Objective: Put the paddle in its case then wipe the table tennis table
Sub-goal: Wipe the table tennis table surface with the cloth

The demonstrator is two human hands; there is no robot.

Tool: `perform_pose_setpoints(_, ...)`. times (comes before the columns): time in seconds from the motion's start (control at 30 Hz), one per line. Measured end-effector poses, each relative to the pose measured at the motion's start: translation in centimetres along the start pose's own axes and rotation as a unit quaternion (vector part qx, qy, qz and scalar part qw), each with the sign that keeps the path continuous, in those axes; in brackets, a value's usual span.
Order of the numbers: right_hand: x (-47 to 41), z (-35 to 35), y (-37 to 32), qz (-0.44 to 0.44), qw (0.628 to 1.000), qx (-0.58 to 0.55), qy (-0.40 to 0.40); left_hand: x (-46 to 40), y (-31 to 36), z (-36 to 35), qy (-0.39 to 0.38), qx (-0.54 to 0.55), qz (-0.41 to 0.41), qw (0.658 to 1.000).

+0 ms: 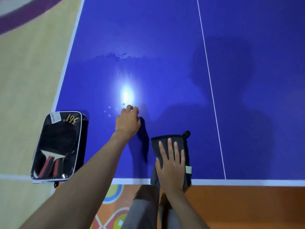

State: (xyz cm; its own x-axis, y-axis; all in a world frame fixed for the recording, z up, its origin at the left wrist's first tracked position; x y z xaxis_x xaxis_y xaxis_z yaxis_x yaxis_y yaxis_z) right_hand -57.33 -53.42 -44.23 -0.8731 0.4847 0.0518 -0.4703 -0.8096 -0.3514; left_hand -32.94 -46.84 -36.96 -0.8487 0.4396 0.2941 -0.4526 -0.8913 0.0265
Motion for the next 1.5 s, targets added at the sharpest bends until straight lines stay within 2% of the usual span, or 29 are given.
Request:
perform_pose_setpoints(0.1,2.6,0.0,0.6,0.003,1.0,0.004,-0.016,0.4,0.6,-0.3,0.015,0.013,0.013,1.0)
perform_pose_setpoints(0.27,-1.7,0.4,0.8,0.006,1.0,0.006,-0.009,-0.3,2.1,-1.0,0.03,0.004,-0.001,1.0)
perform_pose_setpoints(0.47,-13.8,1.6,1.5,-0.005,1.0,0.0,0.023,-3.6,4.1,-0.9,0.037,0.061,-0.022,0.997)
perform_pose_setpoints(0.8,-33.7,3.3,1.8,-0.022,0.997,0.006,0.076,-4.3,4.9,-2.7,-0.013,0.019,0.007,1.0)
perform_pose_setpoints(1.03,-43.0,3.9,2.7,0.016,0.996,-0.003,0.09,-4.5,5.1,-4.2,0.037,-0.007,-0.001,0.999)
perform_pose_setpoints(1.23,-41.4,3.8,3.1,0.035,0.996,-0.011,0.076,-4.7,4.9,-3.9,0.048,-0.007,0.013,0.999)
perform_pose_setpoints(1.5,-25.3,3.2,4.5,0.023,0.999,0.002,0.049,-3.6,5.4,-3.8,0.065,0.008,0.034,0.997)
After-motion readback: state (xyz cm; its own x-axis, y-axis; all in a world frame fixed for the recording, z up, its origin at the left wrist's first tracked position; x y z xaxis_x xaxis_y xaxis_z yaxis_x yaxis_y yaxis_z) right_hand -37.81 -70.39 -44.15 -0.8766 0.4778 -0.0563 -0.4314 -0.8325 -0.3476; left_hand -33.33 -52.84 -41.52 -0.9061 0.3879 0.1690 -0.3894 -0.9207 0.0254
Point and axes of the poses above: each hand's wrist, its own x-axis away from the middle knuckle, its own z-axis out of the back of the hand, y = z × x, the point moved 6 cm from there along -x, towards the middle knuckle, and after that the axes turned 10 degrees about -x, right-handed, at the moved point
